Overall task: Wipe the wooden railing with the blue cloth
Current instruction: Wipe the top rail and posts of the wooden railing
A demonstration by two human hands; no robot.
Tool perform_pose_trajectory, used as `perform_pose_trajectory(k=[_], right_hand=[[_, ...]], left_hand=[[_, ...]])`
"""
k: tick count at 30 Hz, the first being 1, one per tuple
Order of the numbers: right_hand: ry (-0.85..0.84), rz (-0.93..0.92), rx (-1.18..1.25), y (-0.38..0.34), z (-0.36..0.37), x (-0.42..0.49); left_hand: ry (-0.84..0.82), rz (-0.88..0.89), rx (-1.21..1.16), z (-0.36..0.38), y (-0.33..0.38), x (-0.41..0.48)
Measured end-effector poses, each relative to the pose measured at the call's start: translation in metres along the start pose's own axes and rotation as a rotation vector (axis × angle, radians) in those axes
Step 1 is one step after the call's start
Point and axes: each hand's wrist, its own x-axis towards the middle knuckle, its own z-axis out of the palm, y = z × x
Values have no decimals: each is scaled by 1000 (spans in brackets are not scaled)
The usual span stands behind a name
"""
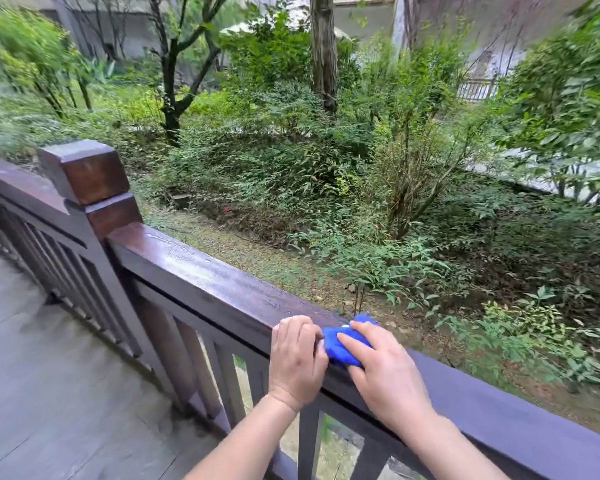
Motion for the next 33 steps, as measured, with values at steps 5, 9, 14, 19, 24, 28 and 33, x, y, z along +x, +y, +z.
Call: perform_pose_trajectory(k=[5, 9, 14, 19, 24, 28, 33], right_hand=[[20, -46, -20, 7, 6, 11], [-8, 79, 2, -26, 12, 45], [-3, -117, -21, -26, 23, 23], [-21, 59, -4, -51, 30, 77], [-52, 3, -11, -64, 42, 83], [5, -61, -54, -57, 45, 71], [-47, 51, -12, -99, 58, 126]], left_hand=[[76, -35, 89, -31, -54, 29], [-28, -132, 206, -45, -97, 61], [-72, -162, 167, -35, -116, 55], [-39, -157, 149, -35, -116, 56], [-22, -130, 123, -35, -120, 55], [-16, -85, 122, -30, -128, 53], [21, -40, 163, -30, -128, 52]])
